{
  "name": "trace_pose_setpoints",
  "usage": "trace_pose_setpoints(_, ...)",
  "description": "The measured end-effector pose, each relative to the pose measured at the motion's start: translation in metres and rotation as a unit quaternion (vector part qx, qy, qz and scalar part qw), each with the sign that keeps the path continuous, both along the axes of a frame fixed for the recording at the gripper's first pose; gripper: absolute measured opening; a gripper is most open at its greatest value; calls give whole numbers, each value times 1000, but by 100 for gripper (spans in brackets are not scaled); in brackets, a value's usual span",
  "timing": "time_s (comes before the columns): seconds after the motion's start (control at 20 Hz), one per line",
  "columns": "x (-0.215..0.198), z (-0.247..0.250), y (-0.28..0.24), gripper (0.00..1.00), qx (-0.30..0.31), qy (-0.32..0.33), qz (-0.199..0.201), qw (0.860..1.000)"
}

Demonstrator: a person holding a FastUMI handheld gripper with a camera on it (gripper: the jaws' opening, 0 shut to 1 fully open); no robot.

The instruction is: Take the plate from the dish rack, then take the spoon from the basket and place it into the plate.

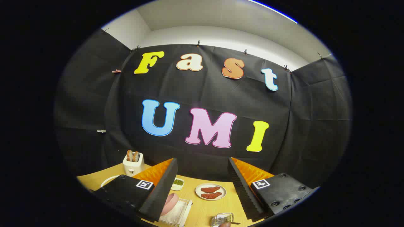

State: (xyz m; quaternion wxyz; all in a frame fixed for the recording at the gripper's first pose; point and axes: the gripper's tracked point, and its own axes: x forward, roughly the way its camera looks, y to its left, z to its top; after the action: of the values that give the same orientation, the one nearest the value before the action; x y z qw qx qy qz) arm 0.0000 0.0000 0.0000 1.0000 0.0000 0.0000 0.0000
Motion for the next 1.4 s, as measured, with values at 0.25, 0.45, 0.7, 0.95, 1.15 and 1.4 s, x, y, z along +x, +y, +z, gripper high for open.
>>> trace_pose_setpoints(0.25,1,1,0,97,-2,1,-2,1000)
trace_pose_setpoints(0.45,1,-3,3,97,-2,7,0,1000)
trace_pose_setpoints(0.7,2,-4,5,97,-3,10,-1,1000)
trace_pose_setpoints(0.95,4,-12,12,97,2,24,2,1000)
trace_pose_setpoints(1.15,5,-14,22,98,12,31,6,999)
trace_pose_setpoints(1.4,9,-29,38,97,14,57,11,998)
